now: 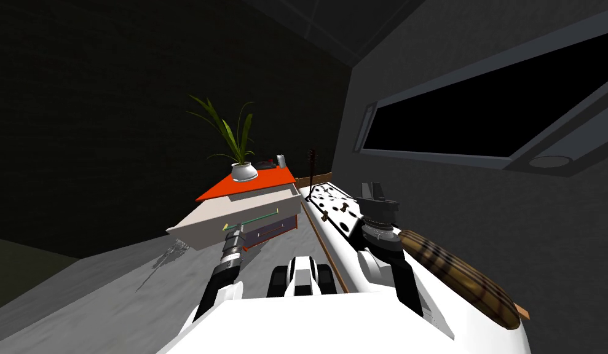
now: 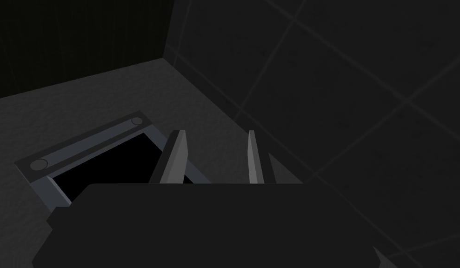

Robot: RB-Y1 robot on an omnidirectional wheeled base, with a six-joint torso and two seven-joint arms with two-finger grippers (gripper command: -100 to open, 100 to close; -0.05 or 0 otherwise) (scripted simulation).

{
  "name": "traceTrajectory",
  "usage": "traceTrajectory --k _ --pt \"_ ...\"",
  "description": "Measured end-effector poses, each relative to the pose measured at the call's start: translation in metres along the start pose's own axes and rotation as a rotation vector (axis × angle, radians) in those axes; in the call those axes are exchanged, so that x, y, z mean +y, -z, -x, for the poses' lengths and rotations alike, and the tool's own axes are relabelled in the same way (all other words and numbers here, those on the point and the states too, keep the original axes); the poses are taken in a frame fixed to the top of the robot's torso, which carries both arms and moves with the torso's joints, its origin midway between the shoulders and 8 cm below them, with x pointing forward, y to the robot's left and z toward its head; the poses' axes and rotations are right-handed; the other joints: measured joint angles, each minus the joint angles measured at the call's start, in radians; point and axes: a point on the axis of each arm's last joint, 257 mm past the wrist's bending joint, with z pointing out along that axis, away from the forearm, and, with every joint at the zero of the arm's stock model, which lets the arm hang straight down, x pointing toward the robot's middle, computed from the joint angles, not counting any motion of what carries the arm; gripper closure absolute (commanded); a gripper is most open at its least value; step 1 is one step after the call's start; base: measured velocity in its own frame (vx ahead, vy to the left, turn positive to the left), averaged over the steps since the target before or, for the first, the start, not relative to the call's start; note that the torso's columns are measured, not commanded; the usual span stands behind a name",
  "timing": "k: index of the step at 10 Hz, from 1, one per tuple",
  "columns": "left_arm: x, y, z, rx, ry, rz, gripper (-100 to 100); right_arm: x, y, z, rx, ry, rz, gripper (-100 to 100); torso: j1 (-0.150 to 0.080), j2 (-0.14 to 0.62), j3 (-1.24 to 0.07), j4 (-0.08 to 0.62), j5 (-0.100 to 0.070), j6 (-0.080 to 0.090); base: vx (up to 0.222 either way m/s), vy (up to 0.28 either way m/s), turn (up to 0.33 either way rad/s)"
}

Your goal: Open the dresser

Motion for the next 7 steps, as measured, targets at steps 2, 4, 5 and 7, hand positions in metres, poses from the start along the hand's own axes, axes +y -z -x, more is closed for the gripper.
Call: traceTrajectory --k 2,4,5,7 --pt "-0.004 0.002 0.002 0.000 0.002 0.003 -100 0.000 0.000 0.000 0.000 0.000 0.000 0 0.004 -0.007 -0.004 -0.002 0.001 -0.001 -0.038 -0.018 -0.018" --pt "-0.010 0.005 0.007 -0.006 0.002 0.009 -100 0.000 0.000 0.000 0.000 0.000 0.000 0 0.008 -0.015 -0.009 -0.005 0.003 0.000 0.050 0.012 -0.021" --pt "-0.016 0.006 0.009 -0.008 0.002 0.007 -100 0.000 0.000 0.000 0.000 0.000 0.000 0 0.006 -0.010 -0.006 -0.004 0.003 0.000 0.040 0.013 -0.024" --pt "-0.029 0.005 0.014 -0.013 0.003 0.003 -100 0.000 0.000 0.000 0.000 0.000 0.000 0 0.004 -0.004 -0.001 -0.003 0.003 0.000 0.024 -0.002 -0.020"
